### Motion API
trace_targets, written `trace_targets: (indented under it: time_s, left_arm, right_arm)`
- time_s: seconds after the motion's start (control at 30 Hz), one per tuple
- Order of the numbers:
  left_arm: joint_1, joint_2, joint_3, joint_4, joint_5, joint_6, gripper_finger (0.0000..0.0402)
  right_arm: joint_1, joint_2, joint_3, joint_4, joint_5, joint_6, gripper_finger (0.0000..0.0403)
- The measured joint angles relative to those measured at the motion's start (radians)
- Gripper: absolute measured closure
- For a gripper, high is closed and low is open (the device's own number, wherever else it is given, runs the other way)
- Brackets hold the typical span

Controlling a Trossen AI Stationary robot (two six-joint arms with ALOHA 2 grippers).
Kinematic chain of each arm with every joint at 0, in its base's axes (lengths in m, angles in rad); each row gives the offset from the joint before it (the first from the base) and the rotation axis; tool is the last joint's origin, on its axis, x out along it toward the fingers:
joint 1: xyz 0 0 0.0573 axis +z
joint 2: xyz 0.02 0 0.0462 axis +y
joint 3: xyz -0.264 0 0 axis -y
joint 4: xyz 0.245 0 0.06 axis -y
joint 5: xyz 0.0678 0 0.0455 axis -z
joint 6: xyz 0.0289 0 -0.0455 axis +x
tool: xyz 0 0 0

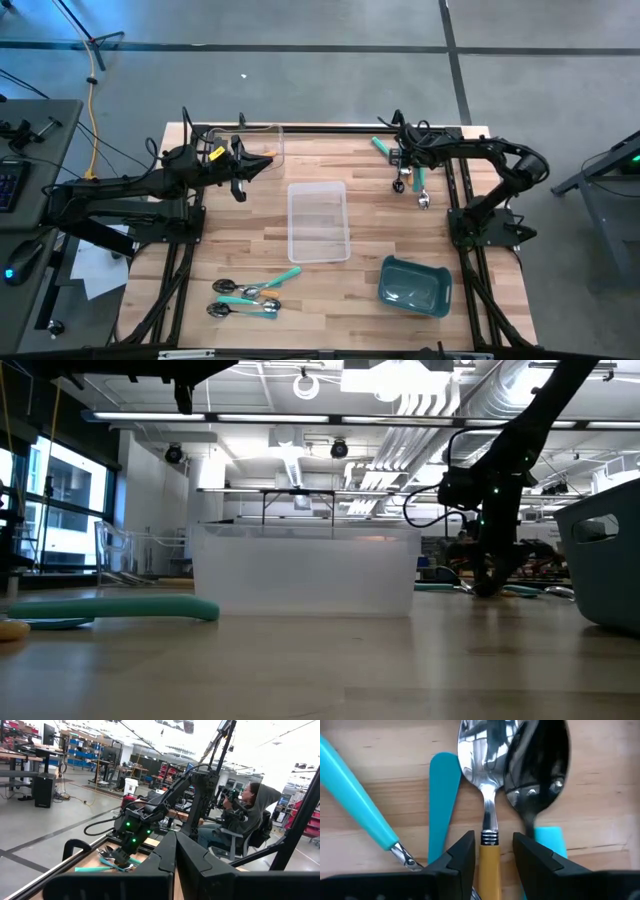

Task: Sort silverware by color (type)
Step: Put the yellow spoon into the transparent bin

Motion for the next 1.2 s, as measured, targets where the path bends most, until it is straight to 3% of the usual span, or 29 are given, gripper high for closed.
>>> trace_targets:
  time_s: [0.37,0.6,1.2]
  left_arm:
    - [0.0,0.0,0.0,0.0,0.0,0.001,0.0401]
    - [0.0,0.0,0.0,0.0,0.0,0.0,0.0401]
    - [0.0,0.0,0.0,0.0,0.0,0.001,0.0401]
  right_arm:
    - [0.014,0.005,0.001,-0.003,0.012,-0.008,0.0294]
    - [0.014,0.005,0.001,-0.003,0.0,-0.02,0.038]
    - [0.015,-0.044,-0.004,-0.037,-0.036,-0.061,0.0382]
